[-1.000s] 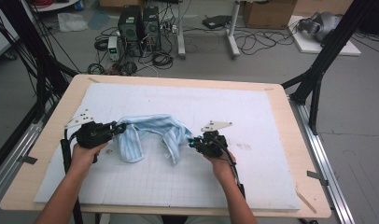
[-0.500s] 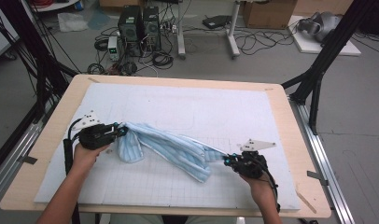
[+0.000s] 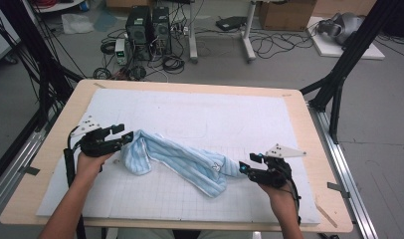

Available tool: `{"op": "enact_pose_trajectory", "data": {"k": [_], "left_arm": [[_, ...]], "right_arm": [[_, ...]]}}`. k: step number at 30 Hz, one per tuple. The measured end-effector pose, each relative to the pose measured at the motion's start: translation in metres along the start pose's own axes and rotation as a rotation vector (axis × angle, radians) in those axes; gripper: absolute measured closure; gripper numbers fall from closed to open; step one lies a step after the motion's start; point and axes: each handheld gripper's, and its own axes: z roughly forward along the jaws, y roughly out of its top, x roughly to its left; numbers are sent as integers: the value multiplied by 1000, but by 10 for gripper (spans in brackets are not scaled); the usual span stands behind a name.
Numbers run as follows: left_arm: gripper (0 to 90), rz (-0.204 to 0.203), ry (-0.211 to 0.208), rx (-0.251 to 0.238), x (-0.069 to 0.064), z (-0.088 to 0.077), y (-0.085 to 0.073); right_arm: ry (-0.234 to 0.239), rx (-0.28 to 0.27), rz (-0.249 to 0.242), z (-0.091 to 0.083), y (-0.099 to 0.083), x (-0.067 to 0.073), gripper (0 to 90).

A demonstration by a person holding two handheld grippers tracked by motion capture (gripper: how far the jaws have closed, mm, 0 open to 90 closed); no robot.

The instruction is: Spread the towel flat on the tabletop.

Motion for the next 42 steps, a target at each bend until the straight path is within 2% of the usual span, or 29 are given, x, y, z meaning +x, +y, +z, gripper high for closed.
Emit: {"op": "enact_pose_trajectory", "data": {"k": [2, 5, 9, 12, 14, 16, 19, 22, 23, 24, 25, 27, 29, 31, 33, 35, 38, 42], "left_arm": [[422, -16, 11, -14, 4, -3, 0], [421, -24, 14, -21, 6, -5, 0], [422, -26, 19, -29, 7, -6, 1], [422, -27, 17, -30, 7, -6, 0], [422, -28, 16, -33, 8, -6, 1], [423, -28, 19, -36, 8, -7, 1], [423, -29, 19, -35, 9, -7, 0], [423, -28, 16, -37, 8, -7, 1], [422, -25, 18, -37, 8, -7, 1], [422, -25, 18, -37, 8, -7, 1], [422, -26, 17, -37, 8, -7, 1], [422, -26, 18, -36, 8, -7, 1], [422, -28, 18, -32, 8, -6, 0], [422, -26, 19, -32, 8, -6, 0], [422, -27, 20, -29, 8, -7, 0], [422, -29, 20, -27, 8, -7, 0], [422, -32, 16, -20, 7, -6, 0], [421, -30, 12, -12, 5, -4, 0]], "right_arm": [[-3, -16, -15, 11, 14, 2, 408], [14, -17, -34, 37, 33, 6, 419], [31, 21, -65, 80, 56, 14, 478], [80, 86, -110, 114, 71, 24, 570], [123, 131, -133, 136, 78, 33, 582], [159, 176, -166, 157, 83, 44, 575], [207, 235, -189, 182, 85, 59, 512], [222, 315, -216, 201, 80, 72, 464], [228, 339, -219, 206, 77, 76, 465], [228, 339, -219, 206, 77, 76, 465], [230, 380, -242, 213, 72, 82, 489], [218, 365, -261, 212, 70, 83, 542], [231, 369, -238, 209, 70, 81, 708], [241, 377, -240, 206, 70, 80, 797], [214, 374, -264, 199, 70, 80, 820], [199, 340, -261, 189, 70, 77, 822], [182, 283, -231, 169, 68, 64, 821], [132, 254, -192, 143, 61, 45, 821]]}}
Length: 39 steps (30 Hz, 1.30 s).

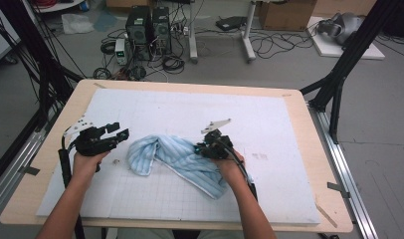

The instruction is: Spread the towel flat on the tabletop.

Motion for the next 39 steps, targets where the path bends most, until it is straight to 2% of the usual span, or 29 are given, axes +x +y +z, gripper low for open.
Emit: {"op": "enact_pose_trajectory", "data": {"k": [4, 9, 12, 14, 17, 19, 21, 23, 25, 26, 29, 30, 31, 32, 33, 34, 39], "left_arm": [[420, 1, -9, 11, -2, 4, -1], [415, -1, -16, 20, -3, 5, -1], [410, -7, -19, 6, -3, 5, -2], [407, -12, -21, 2, -3, 5, -2], [401, -7, -17, -8, -3, 5, -3], [400, -14, -16, -21, -4, 5, -4], [397, -7, -14, -14, -4, 5, -4], [397, -9, -15, -19, -4, 5, -4], [397, -7, -16, -15, -5, 5, -4], [397, -5, -15, -14, -5, 5, -5], [395, -6, -16, -9, -5, 6, -5], [395, -7, -16, -8, -5, 7, -6], [395, -5, -20, -7, -5, 7, -6], [395, -5, -20, -7, -5, 7, -6], [394, -5, -21, -10, -5, 7, -6], [394, -5, -20, -10, -5, 7, -6], [393, -10, -22, -14, -4, 7, -6]], "right_arm": [[-22, -29, 34, -21, -16, -8, 821], [-36, -64, 56, -44, -33, -11, 820], [-68, -82, 65, -57, -46, -11, 819], [-75, -102, 97, -64, -55, -14, 819], [-79, -94, 122, -69, -66, -18, 817], [-80, -59, 117, -67, -71, -18, 813], [-83, -50, 115, -66, -74, -18, 811], [-71, -67, 131, -66, -76, -19, 784], [-67, -74, 137, -66, -76, -20, 699], [-73, -87, 143, -68, -75, -20, 618], [-82, -162, 179, -74, -69, -24, 478], [-82, -162, 179, -74, -69, -24, 478], [-92, -199, 195, -77, -63, -28, 419], [-92, -199, 195, -77, -63, -28, 419], [-96, -231, 198, -79, -55, -31, 403], [-99, -236, 201, -78, -50, -32, 390], [-99, -233, 170, -63, -23, -34, 384]]}}
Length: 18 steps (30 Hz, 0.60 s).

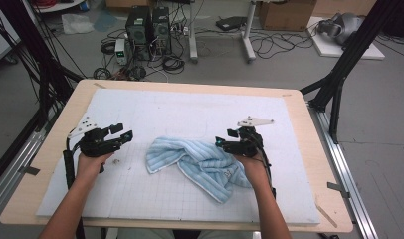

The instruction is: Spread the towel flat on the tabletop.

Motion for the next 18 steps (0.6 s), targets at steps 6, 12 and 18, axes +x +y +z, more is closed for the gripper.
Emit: {"op": "enact_pose_trajectory", "data": {"k": [6, 12, 18], "left_arm": [[392, 0, 2, -1, -1, -1, 0], [391, 2, 4, 7, -1, 1, -1], [391, -3, 4, 13, 0, 2, -2]], "right_arm": [[32, 31, -57, 30, 21, 10, 393], [73, 78, -87, 53, 27, 13, 477], [101, 127, -114, 74, 31, 20, 533]]}}
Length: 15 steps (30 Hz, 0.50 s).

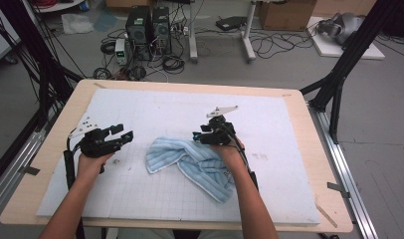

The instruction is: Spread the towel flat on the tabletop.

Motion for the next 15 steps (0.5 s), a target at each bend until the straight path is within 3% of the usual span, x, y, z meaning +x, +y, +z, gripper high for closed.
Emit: {"op": "enact_pose_trajectory", "data": {"k": [6, 9, 11, 12, 14, 15], "left_arm": [[391, 6, -4, 9, -1, 1, -1], [391, 0, -3, 4, 0, 1, -1], [391, -9, -2, 2, 1, 0, -1], [391, -10, -1, 4, 1, 0, -2], [391, -8, -1, 7, 1, 0, -2], [391, -7, 0, 7, 1, 1, -2]], "right_arm": [[54, 131, -37, 44, 18, 14, 463], [92, 168, -42, 58, 17, 18, 461], [147, 238, -47, 74, 12, 24, 477], [148, 243, -64, 76, 10, 28, 473], [137, 244, -74, 75, 11, 29, 513], [154, 253, -81, 74, 11, 30, 637]]}}
